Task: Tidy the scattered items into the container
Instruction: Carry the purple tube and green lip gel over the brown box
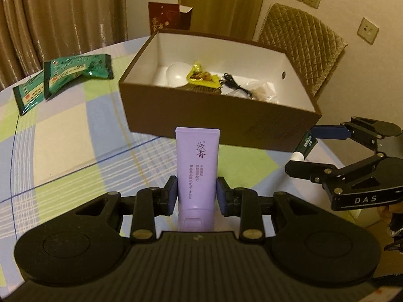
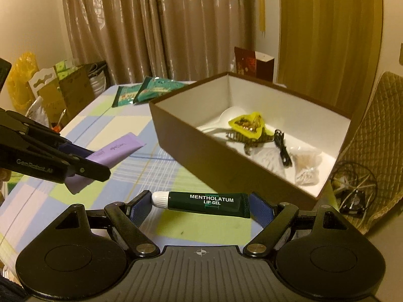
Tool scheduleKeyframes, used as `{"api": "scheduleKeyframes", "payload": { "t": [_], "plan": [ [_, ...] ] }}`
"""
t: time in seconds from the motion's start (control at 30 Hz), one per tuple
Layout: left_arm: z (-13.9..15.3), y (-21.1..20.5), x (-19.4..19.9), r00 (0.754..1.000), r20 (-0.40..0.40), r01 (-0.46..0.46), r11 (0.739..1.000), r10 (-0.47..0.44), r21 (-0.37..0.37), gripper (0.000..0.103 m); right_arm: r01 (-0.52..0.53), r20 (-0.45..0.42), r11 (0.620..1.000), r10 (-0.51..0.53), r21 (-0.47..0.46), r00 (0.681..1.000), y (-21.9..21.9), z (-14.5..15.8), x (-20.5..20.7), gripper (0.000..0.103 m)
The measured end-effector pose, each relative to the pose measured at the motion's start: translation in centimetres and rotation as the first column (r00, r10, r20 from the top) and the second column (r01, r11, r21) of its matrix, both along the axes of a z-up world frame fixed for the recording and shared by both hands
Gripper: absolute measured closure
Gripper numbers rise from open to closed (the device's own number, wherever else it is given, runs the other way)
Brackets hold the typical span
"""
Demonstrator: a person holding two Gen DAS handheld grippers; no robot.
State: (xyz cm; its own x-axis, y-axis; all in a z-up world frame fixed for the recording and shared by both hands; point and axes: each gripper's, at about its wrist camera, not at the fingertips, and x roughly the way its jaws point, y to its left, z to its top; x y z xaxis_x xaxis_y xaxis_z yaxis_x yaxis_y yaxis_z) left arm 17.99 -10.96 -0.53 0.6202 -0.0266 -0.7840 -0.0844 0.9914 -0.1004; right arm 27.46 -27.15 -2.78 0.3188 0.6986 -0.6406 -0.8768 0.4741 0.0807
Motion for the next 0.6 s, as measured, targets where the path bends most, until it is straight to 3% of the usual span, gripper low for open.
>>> {"api": "scheduleKeyframes", "payload": {
  "t": [0.27, 0.6],
  "plan": [
    [1.4, -0.8, 2.5, 0.998, 0.046, 0.033, 0.999, -0.033, -0.008, 0.076, 0.002, 0.022, 0.999, -0.003, 0.032, 1.0, -0.3, 1.7, 2.5, 0.022],
    [3.4, -1.4, 8.3, 0.991, 0.109, 0.073, 0.997, -0.071, -0.011, 0.076, 0.002, 0.028, 0.999, -0.003, 0.04, 1.0, 0.7, 3.0, 9.1, 0.022]
  ]
}}
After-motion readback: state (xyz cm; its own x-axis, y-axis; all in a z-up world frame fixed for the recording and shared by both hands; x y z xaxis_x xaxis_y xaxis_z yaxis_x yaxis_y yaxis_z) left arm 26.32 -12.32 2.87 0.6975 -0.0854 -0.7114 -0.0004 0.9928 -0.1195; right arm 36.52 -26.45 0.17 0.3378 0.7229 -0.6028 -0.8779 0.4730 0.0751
